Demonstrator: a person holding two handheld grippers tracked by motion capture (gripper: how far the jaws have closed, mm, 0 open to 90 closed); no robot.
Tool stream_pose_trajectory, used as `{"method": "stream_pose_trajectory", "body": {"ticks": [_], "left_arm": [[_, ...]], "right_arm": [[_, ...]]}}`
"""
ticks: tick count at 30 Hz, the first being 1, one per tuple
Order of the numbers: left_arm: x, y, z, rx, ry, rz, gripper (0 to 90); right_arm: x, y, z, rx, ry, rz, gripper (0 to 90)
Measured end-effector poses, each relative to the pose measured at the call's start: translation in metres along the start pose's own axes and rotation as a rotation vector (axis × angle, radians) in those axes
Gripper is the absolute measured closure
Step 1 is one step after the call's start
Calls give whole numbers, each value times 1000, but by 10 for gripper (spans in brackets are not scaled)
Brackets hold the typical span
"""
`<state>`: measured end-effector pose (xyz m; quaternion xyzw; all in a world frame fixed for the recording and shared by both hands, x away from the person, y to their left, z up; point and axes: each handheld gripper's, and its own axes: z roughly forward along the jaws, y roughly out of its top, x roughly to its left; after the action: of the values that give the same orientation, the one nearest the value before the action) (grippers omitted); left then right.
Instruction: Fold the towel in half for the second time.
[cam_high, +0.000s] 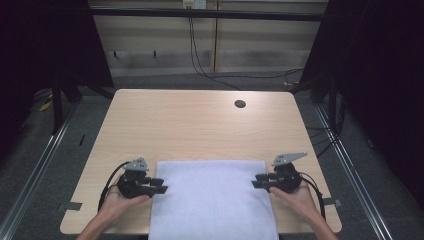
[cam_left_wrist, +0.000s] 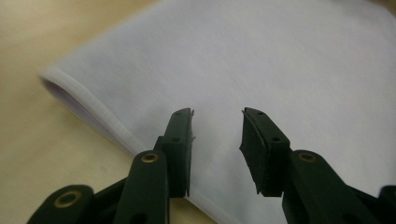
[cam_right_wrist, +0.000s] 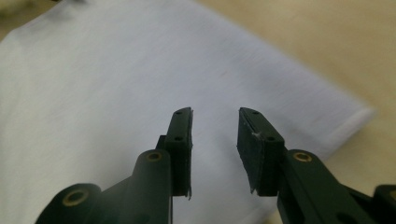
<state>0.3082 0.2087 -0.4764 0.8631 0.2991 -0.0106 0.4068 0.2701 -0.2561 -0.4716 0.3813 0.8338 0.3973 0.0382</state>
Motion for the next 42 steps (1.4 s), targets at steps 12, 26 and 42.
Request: {"method": "stream_pose_trajectory", "body": {"ticks": [12, 26, 42], "left_arm": [[43, 19, 4, -97, 89, -77, 618], [51, 12, 15, -53, 114, -49, 540], [55, 8, 23, 9, 64, -44, 722]], "right_arm": [[-54, 34, 16, -95, -55, 41, 600], [-68, 11, 23, -3, -92, 52, 558], [-65, 9, 27, 48, -39, 66, 763]]}}
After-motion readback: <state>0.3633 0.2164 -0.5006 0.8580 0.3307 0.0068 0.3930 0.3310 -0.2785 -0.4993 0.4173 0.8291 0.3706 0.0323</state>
